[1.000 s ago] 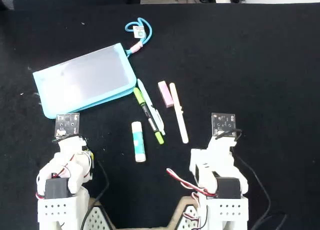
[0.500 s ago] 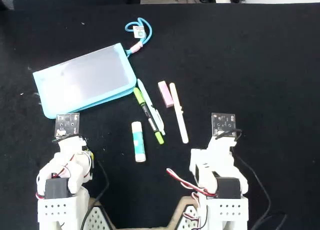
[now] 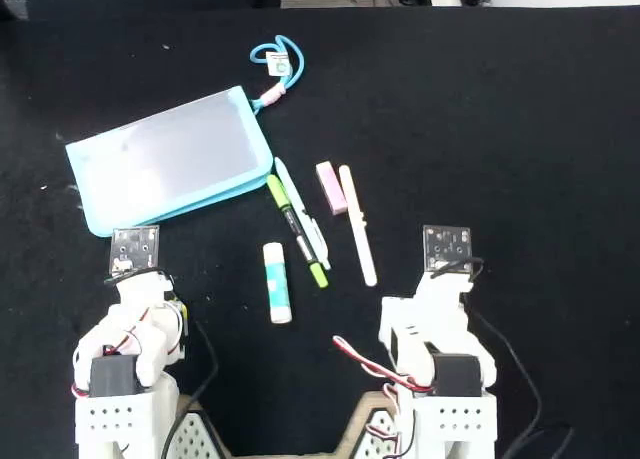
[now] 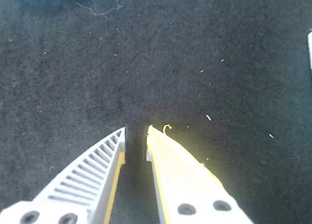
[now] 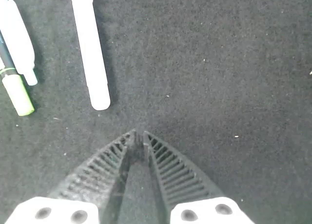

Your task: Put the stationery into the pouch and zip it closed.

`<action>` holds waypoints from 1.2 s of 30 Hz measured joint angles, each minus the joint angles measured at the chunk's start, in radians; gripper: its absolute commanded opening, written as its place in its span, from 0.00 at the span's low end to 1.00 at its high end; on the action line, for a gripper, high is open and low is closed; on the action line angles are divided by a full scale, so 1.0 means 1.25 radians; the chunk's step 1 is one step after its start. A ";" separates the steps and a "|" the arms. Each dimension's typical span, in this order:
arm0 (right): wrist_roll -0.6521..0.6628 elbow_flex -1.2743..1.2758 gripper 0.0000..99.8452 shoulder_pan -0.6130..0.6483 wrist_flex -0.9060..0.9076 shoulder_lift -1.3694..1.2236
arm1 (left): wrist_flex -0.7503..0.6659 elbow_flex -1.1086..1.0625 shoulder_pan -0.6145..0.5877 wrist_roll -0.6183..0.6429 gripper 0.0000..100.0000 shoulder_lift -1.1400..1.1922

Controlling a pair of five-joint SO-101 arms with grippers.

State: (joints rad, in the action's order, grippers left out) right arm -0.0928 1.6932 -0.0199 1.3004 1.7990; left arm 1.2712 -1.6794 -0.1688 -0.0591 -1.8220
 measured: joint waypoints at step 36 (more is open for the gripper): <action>0.000 0.000 0.01 0.000 0.000 0.000 | -0.290 0.000 -0.015 -0.001 0.08 0.000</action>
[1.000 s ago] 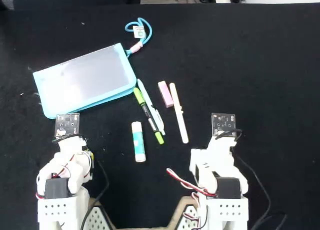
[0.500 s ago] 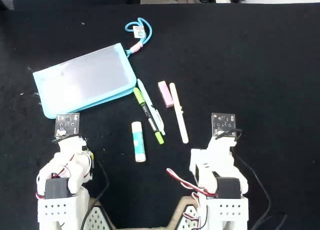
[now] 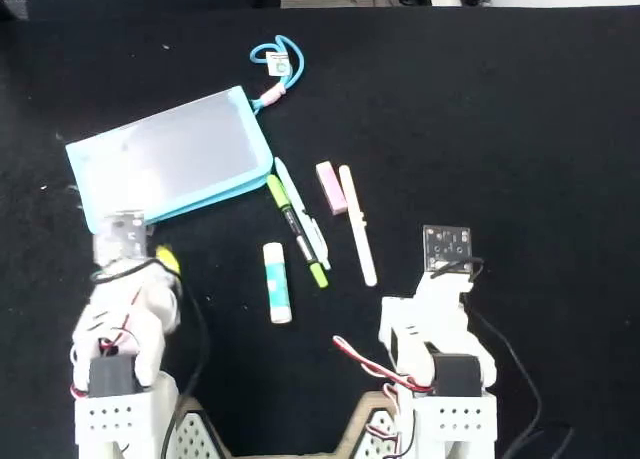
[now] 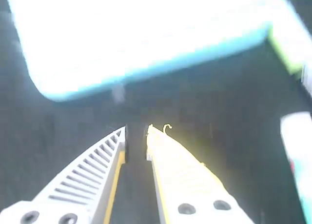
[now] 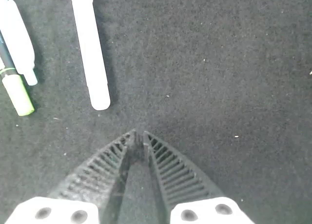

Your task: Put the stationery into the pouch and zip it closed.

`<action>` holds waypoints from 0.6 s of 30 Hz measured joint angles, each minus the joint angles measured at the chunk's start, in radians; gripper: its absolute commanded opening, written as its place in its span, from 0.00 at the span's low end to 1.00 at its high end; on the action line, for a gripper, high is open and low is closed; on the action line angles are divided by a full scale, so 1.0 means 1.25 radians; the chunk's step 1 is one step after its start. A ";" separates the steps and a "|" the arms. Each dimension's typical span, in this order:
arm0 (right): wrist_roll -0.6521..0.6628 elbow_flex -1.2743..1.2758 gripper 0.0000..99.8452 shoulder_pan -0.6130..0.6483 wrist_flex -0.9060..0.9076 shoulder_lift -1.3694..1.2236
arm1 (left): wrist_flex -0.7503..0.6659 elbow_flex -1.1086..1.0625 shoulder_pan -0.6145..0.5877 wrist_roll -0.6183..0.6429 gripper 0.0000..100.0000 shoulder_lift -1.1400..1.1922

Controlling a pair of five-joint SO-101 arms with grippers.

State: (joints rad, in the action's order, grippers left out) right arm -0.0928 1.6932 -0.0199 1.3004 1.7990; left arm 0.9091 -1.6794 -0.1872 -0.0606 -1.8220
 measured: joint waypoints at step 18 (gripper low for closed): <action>0.000 0.000 0.01 0.000 0.000 0.000 | -0.292 0.098 -0.133 -0.001 0.14 0.000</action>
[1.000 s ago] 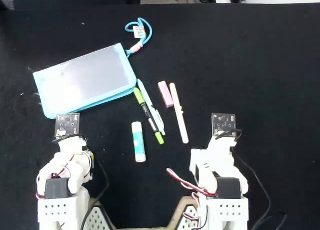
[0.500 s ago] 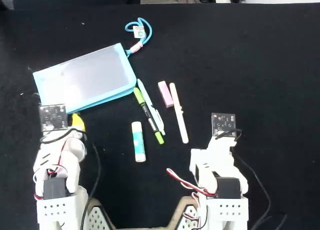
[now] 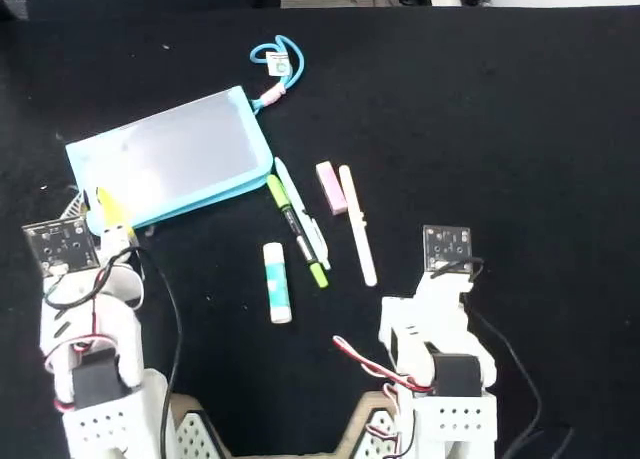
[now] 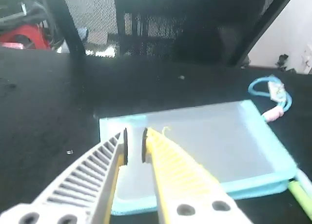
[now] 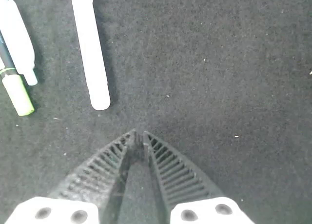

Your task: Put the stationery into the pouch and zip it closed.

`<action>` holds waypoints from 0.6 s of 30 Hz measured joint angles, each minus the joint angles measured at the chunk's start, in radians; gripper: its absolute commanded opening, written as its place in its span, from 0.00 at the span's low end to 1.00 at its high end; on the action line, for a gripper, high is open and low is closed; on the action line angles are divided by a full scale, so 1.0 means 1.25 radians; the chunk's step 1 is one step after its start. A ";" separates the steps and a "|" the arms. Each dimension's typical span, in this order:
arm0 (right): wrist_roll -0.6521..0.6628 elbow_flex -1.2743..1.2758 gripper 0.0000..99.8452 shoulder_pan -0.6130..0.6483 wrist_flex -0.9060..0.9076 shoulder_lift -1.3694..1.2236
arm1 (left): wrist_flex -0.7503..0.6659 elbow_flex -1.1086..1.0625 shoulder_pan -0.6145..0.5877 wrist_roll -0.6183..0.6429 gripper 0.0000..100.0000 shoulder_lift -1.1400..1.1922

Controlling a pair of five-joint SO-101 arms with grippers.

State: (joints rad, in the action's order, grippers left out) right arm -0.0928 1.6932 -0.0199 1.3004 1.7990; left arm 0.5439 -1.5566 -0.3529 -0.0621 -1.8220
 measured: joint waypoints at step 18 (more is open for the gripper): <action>0.000 0.000 0.01 0.000 0.000 0.000 | 0.382 0.110 -0.001 -0.134 0.22 -0.007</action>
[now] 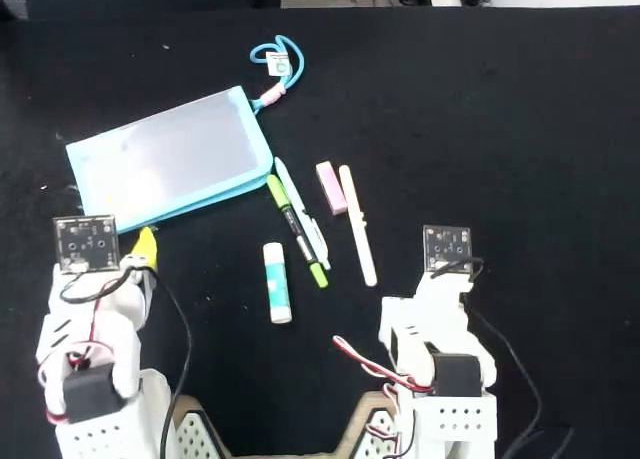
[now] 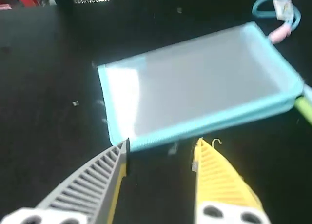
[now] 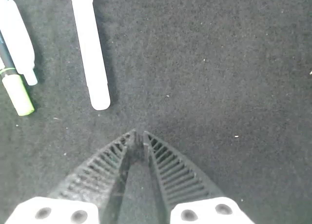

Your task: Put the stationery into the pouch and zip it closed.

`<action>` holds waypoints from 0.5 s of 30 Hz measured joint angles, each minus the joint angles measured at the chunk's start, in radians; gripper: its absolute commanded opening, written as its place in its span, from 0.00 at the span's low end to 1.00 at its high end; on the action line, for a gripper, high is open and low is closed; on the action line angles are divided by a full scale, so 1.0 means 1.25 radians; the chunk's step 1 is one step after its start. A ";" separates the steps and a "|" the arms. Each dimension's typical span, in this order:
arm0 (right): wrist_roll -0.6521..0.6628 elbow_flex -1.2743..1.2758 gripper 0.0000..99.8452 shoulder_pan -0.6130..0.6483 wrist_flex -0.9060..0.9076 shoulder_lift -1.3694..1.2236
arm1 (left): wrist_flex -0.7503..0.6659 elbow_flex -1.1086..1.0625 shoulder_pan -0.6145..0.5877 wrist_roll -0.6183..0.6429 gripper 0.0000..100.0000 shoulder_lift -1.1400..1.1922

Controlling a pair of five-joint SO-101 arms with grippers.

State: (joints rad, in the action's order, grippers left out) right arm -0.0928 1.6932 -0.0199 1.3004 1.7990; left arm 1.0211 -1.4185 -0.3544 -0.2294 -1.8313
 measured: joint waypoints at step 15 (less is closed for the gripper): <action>0.000 0.000 0.01 0.000 0.000 0.000 | 0.064 -0.049 0.000 0.018 0.22 0.000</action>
State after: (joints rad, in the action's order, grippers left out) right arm -0.0928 1.6932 -0.0199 1.3004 1.7990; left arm 1.1009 -1.4799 -0.3544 -0.2064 -1.8313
